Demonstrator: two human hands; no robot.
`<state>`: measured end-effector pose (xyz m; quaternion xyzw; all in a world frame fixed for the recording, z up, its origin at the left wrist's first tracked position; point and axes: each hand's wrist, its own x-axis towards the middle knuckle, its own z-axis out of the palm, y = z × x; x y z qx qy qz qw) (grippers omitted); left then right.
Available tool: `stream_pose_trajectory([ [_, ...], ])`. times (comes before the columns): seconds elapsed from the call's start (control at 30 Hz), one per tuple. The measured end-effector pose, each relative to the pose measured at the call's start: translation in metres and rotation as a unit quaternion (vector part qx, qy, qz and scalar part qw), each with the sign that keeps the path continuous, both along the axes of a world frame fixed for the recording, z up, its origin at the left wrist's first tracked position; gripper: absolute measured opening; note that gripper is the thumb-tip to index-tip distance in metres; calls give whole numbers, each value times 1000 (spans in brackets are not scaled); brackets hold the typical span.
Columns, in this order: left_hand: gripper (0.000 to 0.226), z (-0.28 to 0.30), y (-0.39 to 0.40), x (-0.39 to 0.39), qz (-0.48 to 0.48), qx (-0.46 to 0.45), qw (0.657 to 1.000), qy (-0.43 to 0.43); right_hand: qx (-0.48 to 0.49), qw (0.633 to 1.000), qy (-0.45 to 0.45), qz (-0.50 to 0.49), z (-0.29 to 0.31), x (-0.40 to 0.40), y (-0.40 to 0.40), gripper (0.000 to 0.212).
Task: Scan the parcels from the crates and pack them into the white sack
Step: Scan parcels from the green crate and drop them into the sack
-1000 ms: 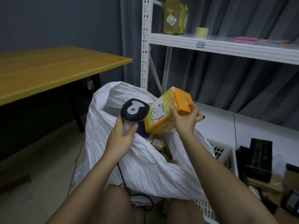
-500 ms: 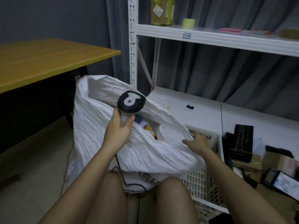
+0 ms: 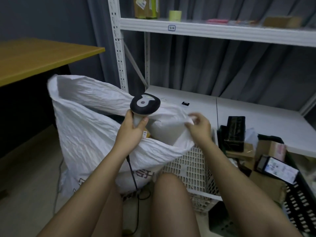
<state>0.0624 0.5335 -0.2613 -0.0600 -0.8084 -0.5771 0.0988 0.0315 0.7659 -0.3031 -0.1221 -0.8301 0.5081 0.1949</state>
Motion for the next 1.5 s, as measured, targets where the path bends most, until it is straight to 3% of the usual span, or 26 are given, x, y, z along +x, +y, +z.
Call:
stream_pose_trajectory([
  [0.1,66,9,3,2,-3,10,1000,13,-1,992,113,46,41,1,-16,34],
  [0.27,50,15,9,6,-11,32,999,21,-98,993,-5,70,12,17,-11,37],
  [0.5,53,19,65,13,-88,35,995,34,-315,948,23,27,15,53,34,30],
  [0.63,45,21,120,23,-153,19,987,47,-279,959,4,-40,-5,83,85,20],
  [0.83,42,8,215,32,-250,-3,966,68,-287,945,-23,-156,-57,144,163,13],
  [1.1,53,-63,314,57,-359,-1,932,-57,-273,921,-70,-269,-121,191,235,12],
  [1.33,52,-152,327,60,-379,-12,912,-158,-121,919,-225,-301,-194,192,281,20],
  [1.5,45,-194,330,42,-352,8,914,-201,-8,932,-256,-255,-213,156,311,33],
])
